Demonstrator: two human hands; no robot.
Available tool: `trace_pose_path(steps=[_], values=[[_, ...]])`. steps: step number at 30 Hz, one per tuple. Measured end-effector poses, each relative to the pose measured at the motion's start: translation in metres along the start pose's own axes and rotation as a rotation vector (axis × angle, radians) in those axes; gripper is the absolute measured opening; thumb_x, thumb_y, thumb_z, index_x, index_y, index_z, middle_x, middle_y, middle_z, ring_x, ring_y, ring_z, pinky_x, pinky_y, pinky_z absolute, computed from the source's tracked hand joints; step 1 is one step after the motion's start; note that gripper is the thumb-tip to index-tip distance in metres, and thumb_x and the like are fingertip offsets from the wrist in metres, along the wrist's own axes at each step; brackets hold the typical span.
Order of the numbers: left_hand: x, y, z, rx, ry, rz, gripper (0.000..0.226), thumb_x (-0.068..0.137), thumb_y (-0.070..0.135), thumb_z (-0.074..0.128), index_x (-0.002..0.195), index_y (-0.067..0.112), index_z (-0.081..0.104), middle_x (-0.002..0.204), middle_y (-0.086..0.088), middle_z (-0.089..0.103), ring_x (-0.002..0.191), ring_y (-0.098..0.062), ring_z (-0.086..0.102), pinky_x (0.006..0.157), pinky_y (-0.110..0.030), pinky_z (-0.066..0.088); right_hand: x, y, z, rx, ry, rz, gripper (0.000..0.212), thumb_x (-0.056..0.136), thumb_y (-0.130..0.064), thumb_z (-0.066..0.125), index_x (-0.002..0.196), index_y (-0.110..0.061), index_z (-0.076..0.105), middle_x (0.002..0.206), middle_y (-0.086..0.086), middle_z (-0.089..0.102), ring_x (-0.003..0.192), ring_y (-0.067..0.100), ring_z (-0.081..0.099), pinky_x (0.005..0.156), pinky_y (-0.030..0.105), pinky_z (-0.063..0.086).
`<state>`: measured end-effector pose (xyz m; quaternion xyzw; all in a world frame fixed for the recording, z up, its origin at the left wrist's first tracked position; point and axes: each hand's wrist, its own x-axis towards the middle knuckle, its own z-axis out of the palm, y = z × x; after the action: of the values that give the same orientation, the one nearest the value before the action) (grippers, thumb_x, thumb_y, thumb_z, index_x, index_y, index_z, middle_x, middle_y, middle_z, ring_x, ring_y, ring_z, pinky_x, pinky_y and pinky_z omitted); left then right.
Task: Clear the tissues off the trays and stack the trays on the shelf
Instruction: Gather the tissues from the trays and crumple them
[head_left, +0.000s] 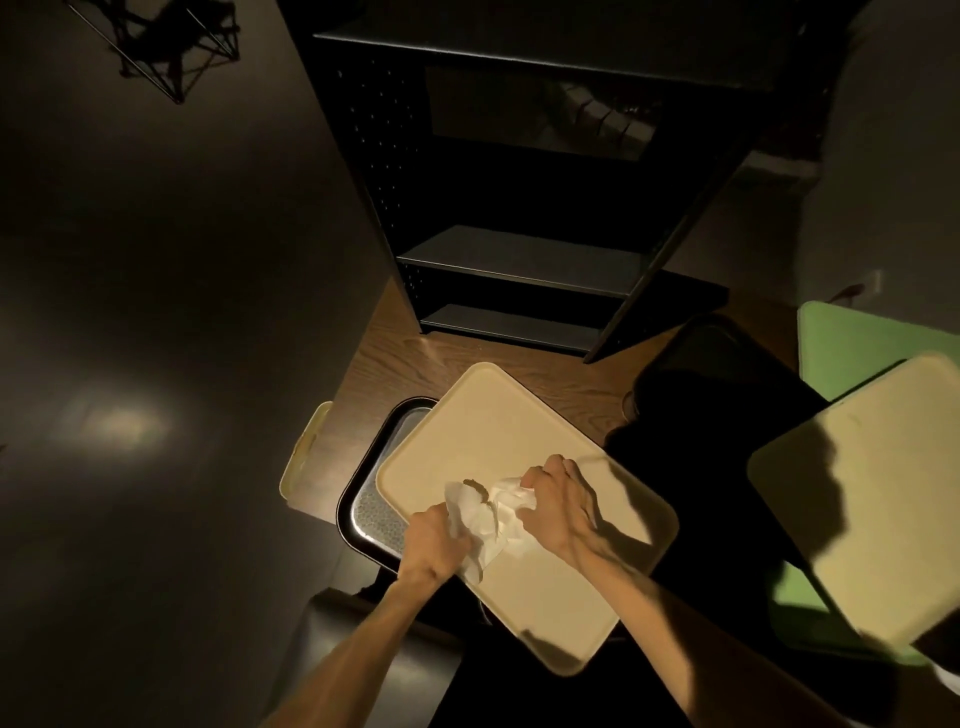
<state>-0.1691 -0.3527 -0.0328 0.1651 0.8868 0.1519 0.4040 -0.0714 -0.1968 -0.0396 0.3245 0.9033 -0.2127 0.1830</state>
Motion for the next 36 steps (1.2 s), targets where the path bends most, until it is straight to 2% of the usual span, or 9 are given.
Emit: trace_pose_path(steps=[5,10,14,17,21,25,30,33,36], values=[[0.003,-0.006,-0.010,-0.060,-0.005,0.004,0.037,0.070,0.034,0.079,0.090,0.006,0.064,0.084,-0.006,0.070,0.072,-0.018,0.068,0.060,-0.024,0.054,-0.007,0.010,-0.005,0.068,0.001,0.028,0.028,0.076,-0.028,0.074,0.103,-0.030,0.069,0.111,-0.005,0.054,0.105,0.019,0.051,0.085,0.029,0.050],[0.009,-0.011,-0.015,-0.114,0.003,0.035,0.040,0.059,0.049,0.076,0.086,0.020,0.068,0.082,-0.003,0.071,0.064,-0.012,0.071,0.055,-0.028,0.061,-0.012,0.022,-0.021,0.169,-0.058,0.032,0.020,0.077,-0.038,0.067,0.094,-0.029,0.063,0.097,-0.006,0.072,0.086,0.022,0.066,0.072,0.031,0.055],[-0.016,0.010,-0.030,-0.192,0.015,0.042,0.025,0.076,0.039,0.073,0.085,0.016,0.065,0.073,-0.003,0.072,0.065,-0.018,0.072,0.059,-0.029,0.059,-0.014,0.029,-0.038,0.182,-0.084,-0.004,0.025,0.082,-0.044,0.063,0.099,-0.026,0.061,0.096,-0.001,0.072,0.081,0.022,0.064,0.069,0.030,0.051],[-0.034,0.022,-0.038,-0.318,0.036,0.024,0.012,0.084,0.030,0.069,0.078,0.022,0.062,0.073,-0.005,0.071,0.068,-0.025,0.073,0.064,-0.037,0.062,-0.019,0.028,-0.052,0.320,-0.116,-0.032,0.028,0.087,-0.034,0.068,0.107,-0.015,0.061,0.094,0.002,0.068,0.081,0.017,0.059,0.063,0.027,0.044],[-0.047,0.023,-0.043,-0.444,0.080,0.024,0.012,0.085,0.015,0.068,0.082,0.027,0.064,0.083,-0.004,0.071,0.078,-0.023,0.071,0.070,-0.044,0.062,-0.022,0.026,-0.065,0.483,-0.119,-0.043,0.025,0.083,-0.026,0.073,0.099,-0.012,0.060,0.077,-0.003,0.057,0.078,0.020,0.055,0.060,0.029,0.044],[-0.061,0.024,-0.049,-0.520,0.161,0.064,0.035,0.077,0.020,0.074,0.106,0.028,0.057,0.095,0.003,0.068,0.088,-0.016,0.067,0.074,-0.033,0.059,-0.025,0.018,-0.087,0.595,-0.087,-0.121,0.028,0.082,-0.028,0.073,0.107,-0.019,0.064,0.082,0.001,0.066,0.077,0.020,0.061,0.058,0.025,0.043],[-0.072,0.025,-0.060,-0.668,0.159,0.031,0.031,0.083,0.016,0.071,0.112,0.018,0.060,0.095,-0.003,0.072,0.081,-0.018,0.071,0.058,-0.022,0.056,-0.033,-0.002,-0.117,0.831,-0.242,-0.224,0.028,0.082,-0.028,0.078,0.106,-0.019,0.068,0.083,-0.001,0.069,0.071,0.010,0.063,0.066,0.025,0.044],[-0.075,0.028,-0.072,-0.787,0.074,0.078,0.023,0.083,0.014,0.069,0.106,0.013,0.068,0.085,-0.005,0.076,0.075,-0.022,0.073,0.059,-0.030,0.059,-0.037,-0.021,-0.132,0.906,-0.341,-0.229,0.041,0.079,-0.027,0.083,0.115,-0.024,0.065,0.092,0.002,0.075,0.081,0.010,0.070,0.068,0.021,0.051],[-0.073,0.027,-0.086,-0.867,-0.014,0.154,0.021,0.084,0.028,0.068,0.104,0.024,0.068,0.090,-0.003,0.077,0.082,-0.022,0.073,0.067,-0.037,0.061,-0.033,-0.046,-0.130,0.851,-0.344,-0.201,0.067,0.071,-0.034,0.087,0.128,-0.037,0.052,0.099,0.004,0.071,0.089,0.014,0.070,0.068,0.023,0.054]])
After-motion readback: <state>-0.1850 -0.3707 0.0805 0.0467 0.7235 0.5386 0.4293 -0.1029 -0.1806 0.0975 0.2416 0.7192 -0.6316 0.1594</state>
